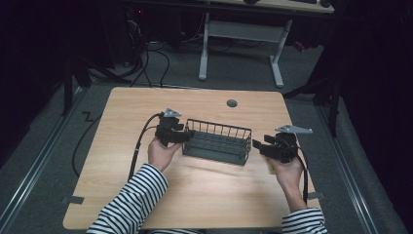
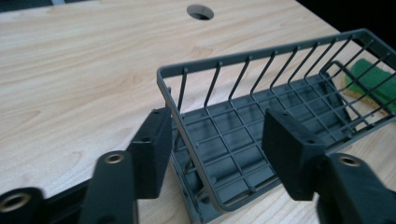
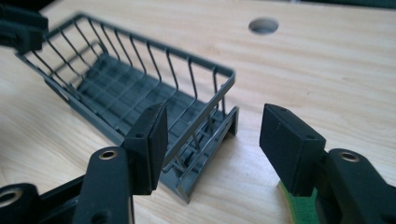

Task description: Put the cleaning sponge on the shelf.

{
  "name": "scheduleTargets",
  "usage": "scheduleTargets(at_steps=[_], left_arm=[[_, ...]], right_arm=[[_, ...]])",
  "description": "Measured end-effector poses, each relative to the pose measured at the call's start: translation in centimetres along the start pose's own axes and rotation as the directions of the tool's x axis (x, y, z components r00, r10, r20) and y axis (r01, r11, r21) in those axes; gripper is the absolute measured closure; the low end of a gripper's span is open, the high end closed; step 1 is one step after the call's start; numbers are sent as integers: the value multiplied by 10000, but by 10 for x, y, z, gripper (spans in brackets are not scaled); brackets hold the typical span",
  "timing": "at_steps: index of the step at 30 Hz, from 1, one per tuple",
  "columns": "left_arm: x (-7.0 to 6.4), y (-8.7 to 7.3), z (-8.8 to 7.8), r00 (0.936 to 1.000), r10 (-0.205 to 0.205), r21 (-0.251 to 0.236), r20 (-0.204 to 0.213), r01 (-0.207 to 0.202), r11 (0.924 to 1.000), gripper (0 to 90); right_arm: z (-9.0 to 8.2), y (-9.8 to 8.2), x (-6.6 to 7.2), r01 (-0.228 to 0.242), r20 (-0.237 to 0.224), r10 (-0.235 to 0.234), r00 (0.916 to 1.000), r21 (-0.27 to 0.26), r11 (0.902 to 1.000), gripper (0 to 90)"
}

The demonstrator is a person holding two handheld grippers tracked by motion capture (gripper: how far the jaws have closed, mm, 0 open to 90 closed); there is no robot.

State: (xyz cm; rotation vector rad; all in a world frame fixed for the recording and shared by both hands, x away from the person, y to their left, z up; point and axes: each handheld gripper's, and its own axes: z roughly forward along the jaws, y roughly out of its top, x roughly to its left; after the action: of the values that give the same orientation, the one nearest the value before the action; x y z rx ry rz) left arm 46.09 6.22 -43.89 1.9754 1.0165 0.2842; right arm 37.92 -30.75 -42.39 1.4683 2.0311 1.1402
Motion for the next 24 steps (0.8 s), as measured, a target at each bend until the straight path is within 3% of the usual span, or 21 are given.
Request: scheduleTargets(at_steps=[3,6,13,16,21,24], left_arm=[[-4,-6,-9,9996,246,-404,-153,-252,9989,365],[-4,-13,-20,9983,462,-464,-368,-479,9978,345],[6,-47,-46,9946,522,-803,-892,-594,9950,338],[14,-66,-53,9924,300,-845,-1190,-402,9956,337],[32,-95,-60,9891,-248,-462,-1454,183,9988,325],[47,-108,-57,9876,-492,-160,-1488,474,9988,303]], right_arm=[[-7,-5,-7,-27,139,30,9999,-227,9997,419],[-12,-12,-15,-107,128,111,9999,-368,9993,417],[-9,-25,-29,-355,385,359,9986,-120,9993,393],[-5,-27,-33,-354,548,352,9979,35,9994,390],[-5,-32,-42,-386,884,362,9954,259,9989,343],[-3,-35,-47,-196,1468,105,9891,607,9980,307]])
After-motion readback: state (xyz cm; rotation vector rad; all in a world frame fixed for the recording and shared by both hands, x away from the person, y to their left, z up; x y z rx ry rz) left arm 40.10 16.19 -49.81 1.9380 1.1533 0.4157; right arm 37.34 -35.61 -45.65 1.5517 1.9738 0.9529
